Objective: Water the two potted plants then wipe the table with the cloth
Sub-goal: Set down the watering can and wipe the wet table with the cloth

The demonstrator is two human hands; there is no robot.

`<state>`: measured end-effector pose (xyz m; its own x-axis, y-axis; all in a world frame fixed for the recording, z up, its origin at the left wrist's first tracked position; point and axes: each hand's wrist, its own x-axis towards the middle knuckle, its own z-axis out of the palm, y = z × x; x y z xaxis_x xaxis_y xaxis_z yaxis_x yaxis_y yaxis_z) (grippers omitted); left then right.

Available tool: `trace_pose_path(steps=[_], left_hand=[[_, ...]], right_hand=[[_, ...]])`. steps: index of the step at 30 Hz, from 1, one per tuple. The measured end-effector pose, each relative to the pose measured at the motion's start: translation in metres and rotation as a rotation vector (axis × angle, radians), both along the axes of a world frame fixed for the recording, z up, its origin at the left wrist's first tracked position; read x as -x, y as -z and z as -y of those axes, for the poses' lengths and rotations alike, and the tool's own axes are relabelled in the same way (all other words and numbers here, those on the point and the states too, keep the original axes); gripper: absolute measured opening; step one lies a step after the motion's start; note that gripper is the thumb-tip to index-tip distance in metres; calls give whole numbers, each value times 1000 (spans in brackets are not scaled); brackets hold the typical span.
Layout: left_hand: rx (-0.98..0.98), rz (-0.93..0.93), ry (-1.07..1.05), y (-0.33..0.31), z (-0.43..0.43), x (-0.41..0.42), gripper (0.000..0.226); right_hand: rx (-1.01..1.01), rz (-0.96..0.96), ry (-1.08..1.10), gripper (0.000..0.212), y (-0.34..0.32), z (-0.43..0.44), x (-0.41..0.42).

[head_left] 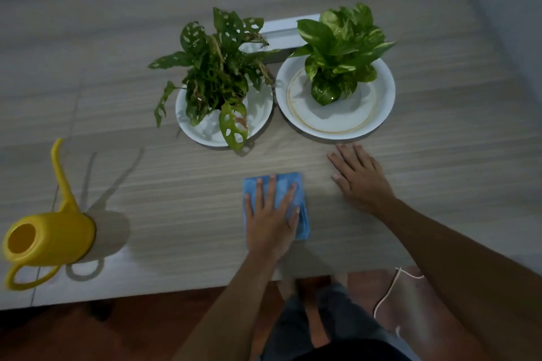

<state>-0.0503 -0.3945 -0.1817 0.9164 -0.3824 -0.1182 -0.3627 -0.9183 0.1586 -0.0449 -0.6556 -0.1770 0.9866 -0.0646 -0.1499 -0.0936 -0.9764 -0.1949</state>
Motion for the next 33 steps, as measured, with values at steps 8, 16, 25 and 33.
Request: trace_pose_path(steps=[8, 16, 25, 33], left_hand=[[50, 13, -56, -2, 14, 73, 54], [-34, 97, -149, 3, 45, -14, 56], [83, 18, 53, 0, 106, 46, 55], [-6, 153, -320, 5, 45, 10, 58]], right_hand=[[38, 65, 47, 54, 3, 38, 8], [2, 126, 63, 52, 8, 41, 8], [-27, 81, 69, 54, 2, 43, 5], [-39, 112, 121, 56, 2, 42, -11]])
